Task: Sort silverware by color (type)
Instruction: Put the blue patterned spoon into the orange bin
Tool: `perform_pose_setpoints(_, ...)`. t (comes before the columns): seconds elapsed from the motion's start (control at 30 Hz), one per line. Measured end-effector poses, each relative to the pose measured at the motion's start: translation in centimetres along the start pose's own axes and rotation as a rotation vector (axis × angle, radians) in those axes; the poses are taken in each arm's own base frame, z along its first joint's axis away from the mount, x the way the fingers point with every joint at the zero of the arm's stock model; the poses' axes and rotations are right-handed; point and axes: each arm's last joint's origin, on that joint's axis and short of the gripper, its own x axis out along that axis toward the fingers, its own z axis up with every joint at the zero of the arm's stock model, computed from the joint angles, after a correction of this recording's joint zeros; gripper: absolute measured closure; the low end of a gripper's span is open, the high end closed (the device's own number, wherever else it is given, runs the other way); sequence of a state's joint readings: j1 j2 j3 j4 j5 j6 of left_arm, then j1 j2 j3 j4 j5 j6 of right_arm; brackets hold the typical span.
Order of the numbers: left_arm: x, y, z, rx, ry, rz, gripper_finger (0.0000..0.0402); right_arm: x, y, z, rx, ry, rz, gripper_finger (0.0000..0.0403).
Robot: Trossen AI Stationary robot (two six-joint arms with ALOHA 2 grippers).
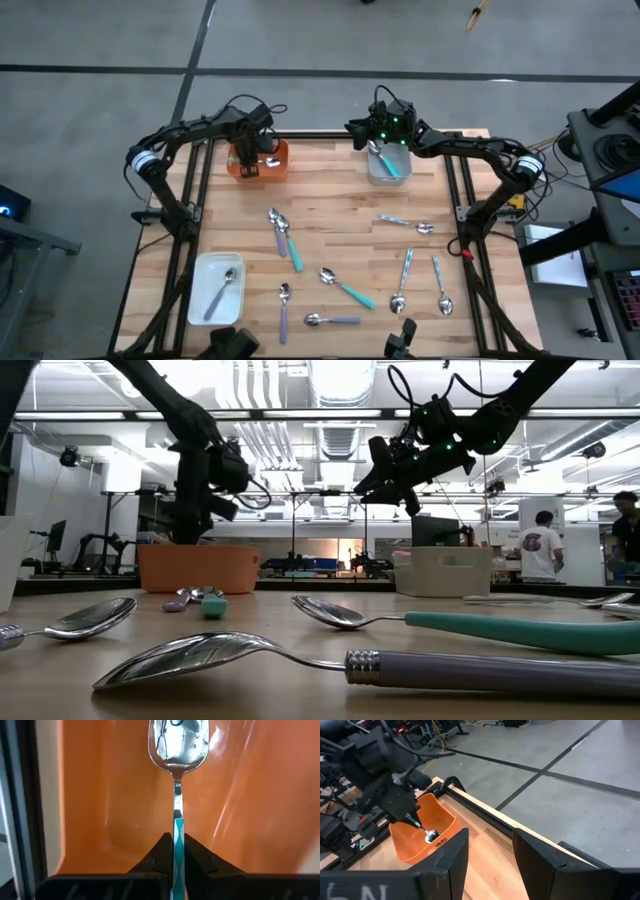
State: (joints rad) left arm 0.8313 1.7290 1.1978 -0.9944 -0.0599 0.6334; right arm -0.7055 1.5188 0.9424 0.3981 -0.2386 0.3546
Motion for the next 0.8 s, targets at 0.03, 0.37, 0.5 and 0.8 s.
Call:
perform_pose_setpoints(0.03, 0.2, 0.1, 0.2, 0.003, 0.003, -0.010, 0.0395, 0.0, 0.0, 0.0, 0.000, 0.000, 0.000, 0.0261)
perform_pose_setpoints(0.37, 1.5, 0.9, 1.4, 0.021, -0.046, -0.053, 0.0394, 0.0, 0.0, 0.0, -0.013, 0.003, -0.001, 0.0255)
perform_pose_setpoints(0.5, 1.9, 1.0, 1.6, 0.027, -0.055, -0.056, 0.0394, 0.0, 0.0, 0.0, -0.014, 0.003, -0.002, 0.0258)
perform_pose_setpoints(0.8, 2.0, 1.1, 1.7, 0.026, -0.067, -0.047, 0.0386, 0.0, 0.0, 0.0, -0.017, 0.003, -0.001, 0.0253)
